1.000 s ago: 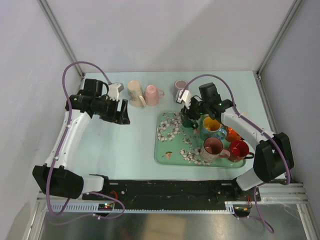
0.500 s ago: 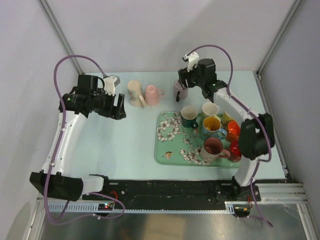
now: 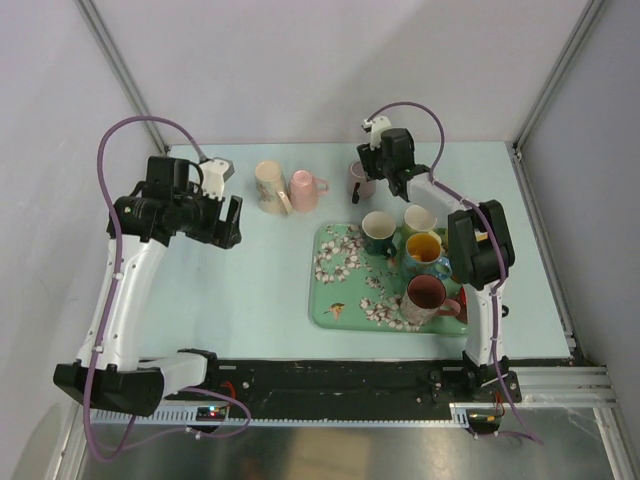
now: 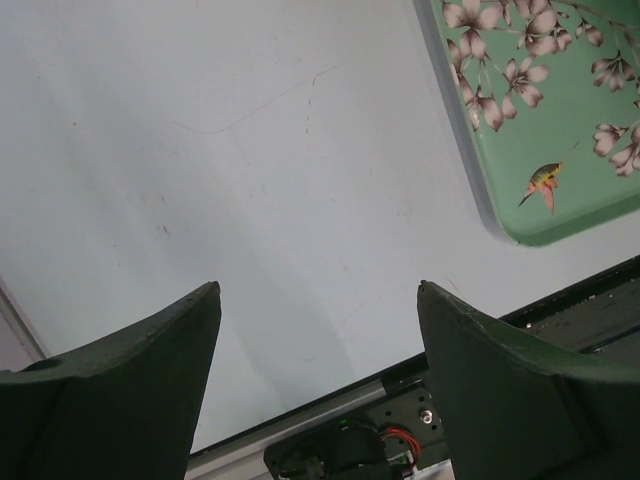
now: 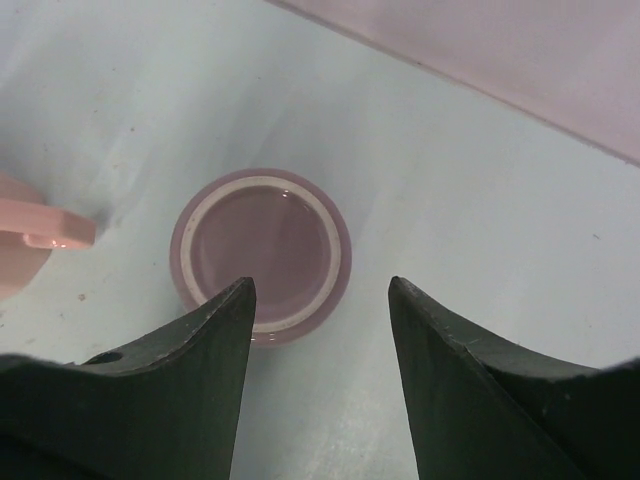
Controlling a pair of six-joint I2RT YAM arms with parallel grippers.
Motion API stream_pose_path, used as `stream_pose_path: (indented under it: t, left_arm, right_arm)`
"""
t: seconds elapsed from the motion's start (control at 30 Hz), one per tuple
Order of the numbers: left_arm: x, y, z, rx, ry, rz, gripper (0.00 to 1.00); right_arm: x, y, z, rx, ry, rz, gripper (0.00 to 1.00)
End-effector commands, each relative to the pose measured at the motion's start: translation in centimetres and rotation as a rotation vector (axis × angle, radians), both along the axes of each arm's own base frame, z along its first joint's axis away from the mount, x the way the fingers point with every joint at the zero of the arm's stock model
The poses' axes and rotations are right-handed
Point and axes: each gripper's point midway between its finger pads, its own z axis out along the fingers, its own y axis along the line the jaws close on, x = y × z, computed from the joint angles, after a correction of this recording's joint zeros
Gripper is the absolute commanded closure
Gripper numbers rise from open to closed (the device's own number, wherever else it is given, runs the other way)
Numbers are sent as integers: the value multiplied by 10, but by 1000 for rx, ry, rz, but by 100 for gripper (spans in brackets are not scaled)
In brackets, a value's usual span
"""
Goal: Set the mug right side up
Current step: Move the cup to the center of the board.
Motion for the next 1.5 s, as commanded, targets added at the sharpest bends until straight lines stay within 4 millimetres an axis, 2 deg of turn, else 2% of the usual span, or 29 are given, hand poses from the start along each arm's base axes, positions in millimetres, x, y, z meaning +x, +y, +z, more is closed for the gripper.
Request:
stream_pose_path:
  t: [0.0,0.2,0.37,0.63,1.0,1.07,1.2,1.37,1.47]
  left_arm:
    - [-7,3,2,5,-10,-2,16]
    - [-8,0,2,-10,-7,-8,16]
    - [-11,-3,0,-24,1,-16,16]
    - [-15,-3,-3,-29,7,-19,16]
    - [-21,-7,-10,-47,26,-36,16]
    - [-22,-11,-12,-56,30,-67,17]
    - [-20,-26,-11,-81,-26,-219,17]
    - [11,-50,-10,-50,-206,-442,17]
    - [35,-71,-25,-12,-270,-569,17]
  right_arm:
    - [7,18,28,75,-50,73,40]
    - [-28,41,-9,79,91,162,39]
    - [-56,68,-26,103,174,248,39]
    - [-97,117,-21,211,267,374,38]
    - [-142,157,-12,271,337,492,38]
    - [-149,160,-5,279,338,508,38]
    - [-160,158,27,312,315,537,38]
    - [-179,137,85,346,261,586,37]
    - [-194,118,118,337,244,616,37]
